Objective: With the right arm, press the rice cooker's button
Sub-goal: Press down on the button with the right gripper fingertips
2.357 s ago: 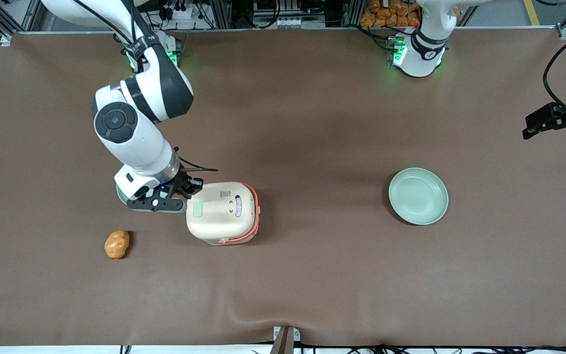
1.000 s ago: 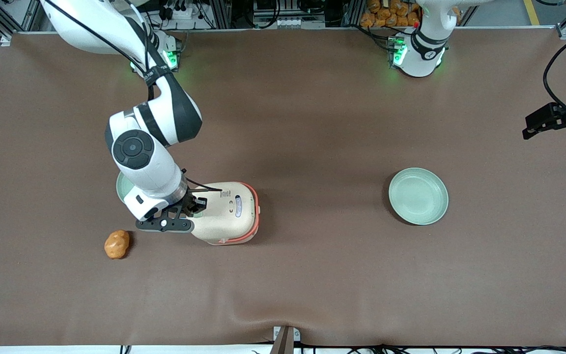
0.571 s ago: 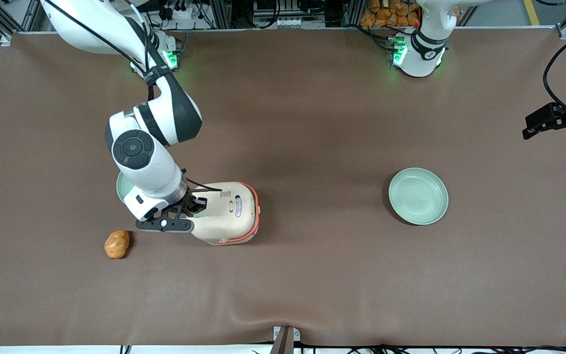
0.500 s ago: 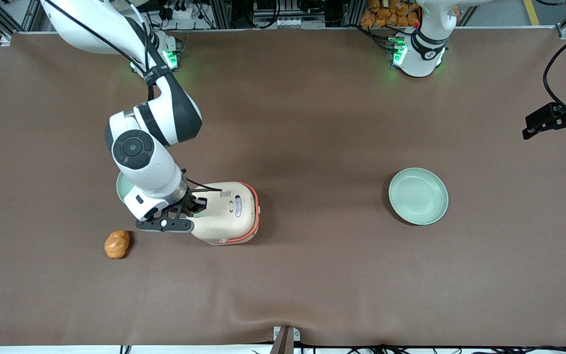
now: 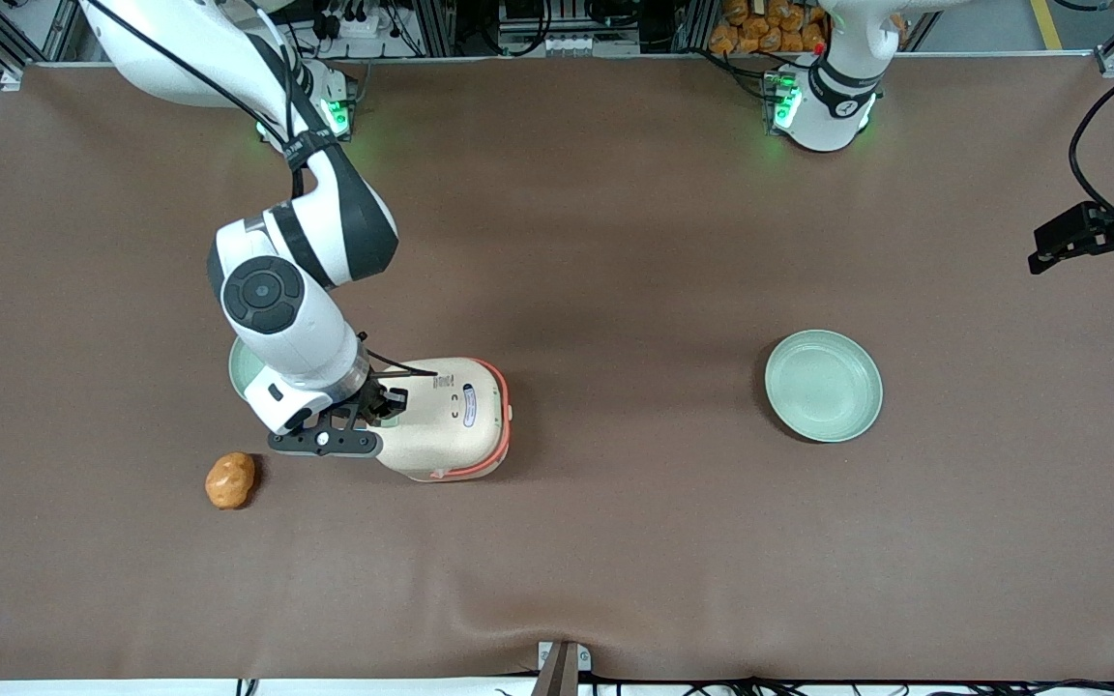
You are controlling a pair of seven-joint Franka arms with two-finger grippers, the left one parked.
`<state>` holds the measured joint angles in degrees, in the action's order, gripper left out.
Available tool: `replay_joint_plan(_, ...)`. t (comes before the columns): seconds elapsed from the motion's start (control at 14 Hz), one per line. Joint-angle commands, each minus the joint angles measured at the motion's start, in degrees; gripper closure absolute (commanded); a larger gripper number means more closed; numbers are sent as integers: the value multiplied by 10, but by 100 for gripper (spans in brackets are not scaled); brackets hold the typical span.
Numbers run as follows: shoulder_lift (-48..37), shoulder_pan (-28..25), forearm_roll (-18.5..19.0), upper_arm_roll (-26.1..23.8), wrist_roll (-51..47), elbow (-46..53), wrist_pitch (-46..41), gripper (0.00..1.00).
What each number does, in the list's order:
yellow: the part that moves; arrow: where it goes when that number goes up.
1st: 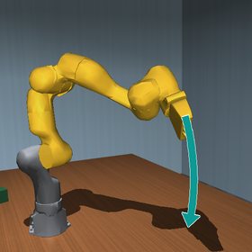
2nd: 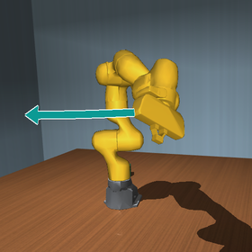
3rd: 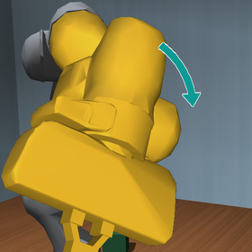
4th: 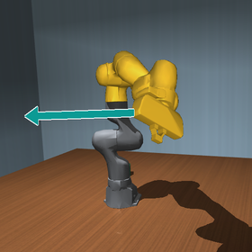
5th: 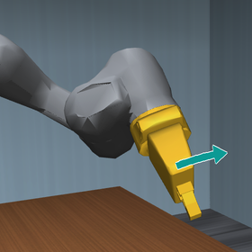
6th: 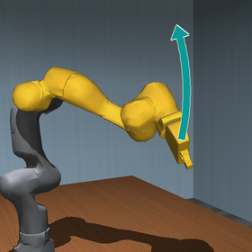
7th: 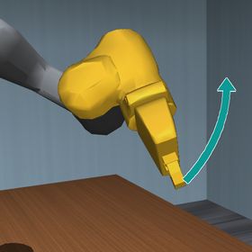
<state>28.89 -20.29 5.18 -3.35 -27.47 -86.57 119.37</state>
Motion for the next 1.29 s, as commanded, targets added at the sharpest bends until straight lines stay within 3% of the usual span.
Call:
replay_joint_plan(0.0, 26, -12, 10, -4, 3, 18, -9, 100)
replay_joint_plan(0.93, 36, -14, 11, -4, 5, 9, 2, 100)
replay_joint_plan(1.21, 45, -18, 19, -4, 1, -20, 52, 100)
